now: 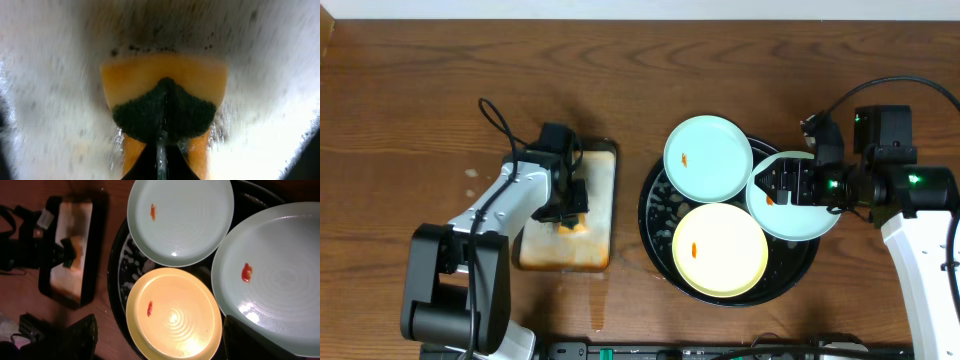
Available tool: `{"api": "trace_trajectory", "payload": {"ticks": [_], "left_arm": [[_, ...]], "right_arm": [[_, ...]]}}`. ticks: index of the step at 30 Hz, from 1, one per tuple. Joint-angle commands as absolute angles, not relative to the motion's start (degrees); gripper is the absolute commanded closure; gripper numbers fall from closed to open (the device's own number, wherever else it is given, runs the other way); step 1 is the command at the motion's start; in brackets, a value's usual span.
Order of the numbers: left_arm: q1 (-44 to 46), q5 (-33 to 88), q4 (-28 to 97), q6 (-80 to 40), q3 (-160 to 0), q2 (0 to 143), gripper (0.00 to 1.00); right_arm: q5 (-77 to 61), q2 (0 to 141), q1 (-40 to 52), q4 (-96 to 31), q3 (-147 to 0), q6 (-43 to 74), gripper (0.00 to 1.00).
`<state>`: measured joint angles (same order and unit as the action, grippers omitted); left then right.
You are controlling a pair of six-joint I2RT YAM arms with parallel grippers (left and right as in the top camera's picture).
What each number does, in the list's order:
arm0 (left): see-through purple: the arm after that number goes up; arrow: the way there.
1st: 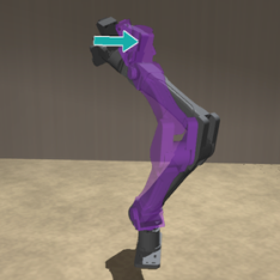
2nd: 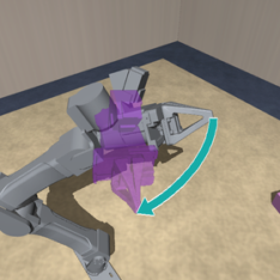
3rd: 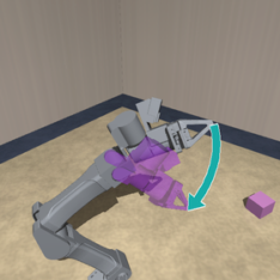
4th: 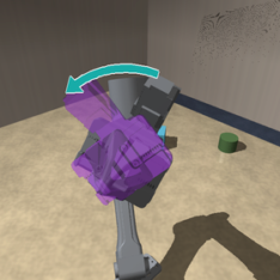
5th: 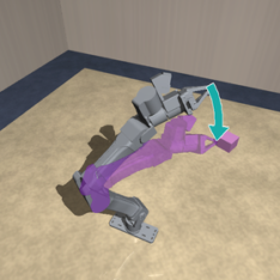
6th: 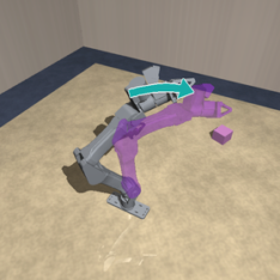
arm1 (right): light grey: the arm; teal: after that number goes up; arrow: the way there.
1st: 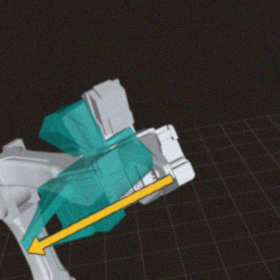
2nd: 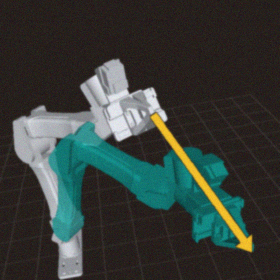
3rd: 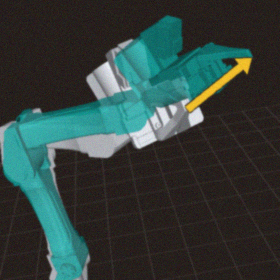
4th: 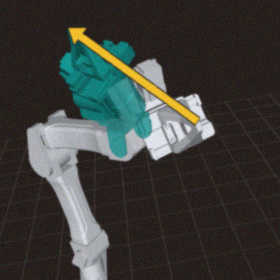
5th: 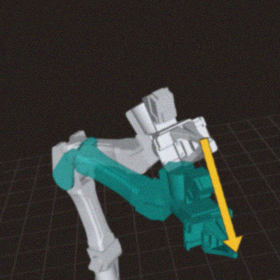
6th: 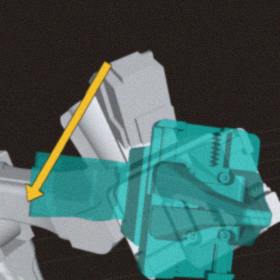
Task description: Clean dirty plates on tray and stack at the side
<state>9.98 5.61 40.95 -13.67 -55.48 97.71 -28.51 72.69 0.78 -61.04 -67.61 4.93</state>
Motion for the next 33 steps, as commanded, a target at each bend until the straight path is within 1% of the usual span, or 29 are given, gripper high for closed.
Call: {"api": "trace_trajectory", "payload": {"ticks": [1, 4, 6, 10, 14, 18, 20, 23, 24, 26, 28, 29, 30, 33], "left_arm": [[10.07, 4.95, 45.65, -13.80, -59.02, 95.55, 0.92], [10.09, 4.99, 48.45, -13.82, -61.80, 92.60, 0.71], [10.07, 5.41, 48.90, -13.85, -61.95, 90.70, 0.64], [10.11, 5.34, 49.89, -13.82, -61.45, 89.89, 0.61], [10.11, 5.28, 47.55, -13.85, -58.26, 90.76, 0.59], [10.11, 5.28, 42.94, -13.82, -54.43, 92.88, 0.48], [10.11, 5.32, 41.69, -13.82, -53.32, 94.26, 0.45], [10.11, 5.39, 41.04, -13.82, -52.80, 96.49, 0.46], [10.11, 5.37, 40.93, -13.82, -52.77, 97.21, 0.50], [10.11, 5.39, 40.62, -13.82, -52.77, 98.72, 0.64], [10.11, 5.37, 40.64, -13.82, -52.77, 99.70, 0.85], [10.11, 5.37, 40.58, -13.82, -52.77, 99.77, 0.90], [10.11, 5.37, 40.38, -13.82, -52.93, 99.68, 0.92], [10.11, 5.37, 42.15, -13.82, -55.20, 98.98, 0.92]], "right_arm": [[-28.51, 72.77, 0.84, -61.10, -68.55, 4.67, 0.23], [-28.51, 72.77, 0.84, -61.08, -68.58, 4.67, 0.22], [-28.49, 72.77, 0.84, -61.10, -68.55, 4.67, 0.22], [-28.51, 72.77, 0.84, -61.10, -68.55, 4.67, 0.22], [-28.49, 72.77, 0.84, -60.93, -68.55, 4.67, 0.22], [-28.49, 72.77, 0.84, -60.86, -68.55, 4.67, 0.22], [-28.49, 72.77, 0.84, -60.86, -68.55, 4.67, 0.22], [-28.49, 72.77, 0.84, -60.88, -68.55, 4.67, 0.22], [-28.49, 72.77, 0.84, -60.86, -68.58, 4.67, 0.22], [-28.51, 72.77, 0.84, -60.86, -68.55, 4.67, 0.22], [-28.49, 72.77, 0.84, -60.86, -68.55, 4.67, 0.22], [-28.49, 72.77, 0.84, -60.86, -68.55, 4.67, 0.22], [-28.51, 72.77, 0.84, -60.86, -68.55, 4.67, 0.22], [-28.25, 72.77, 0.84, -60.82, -68.55, 4.64, 0.22]]}}
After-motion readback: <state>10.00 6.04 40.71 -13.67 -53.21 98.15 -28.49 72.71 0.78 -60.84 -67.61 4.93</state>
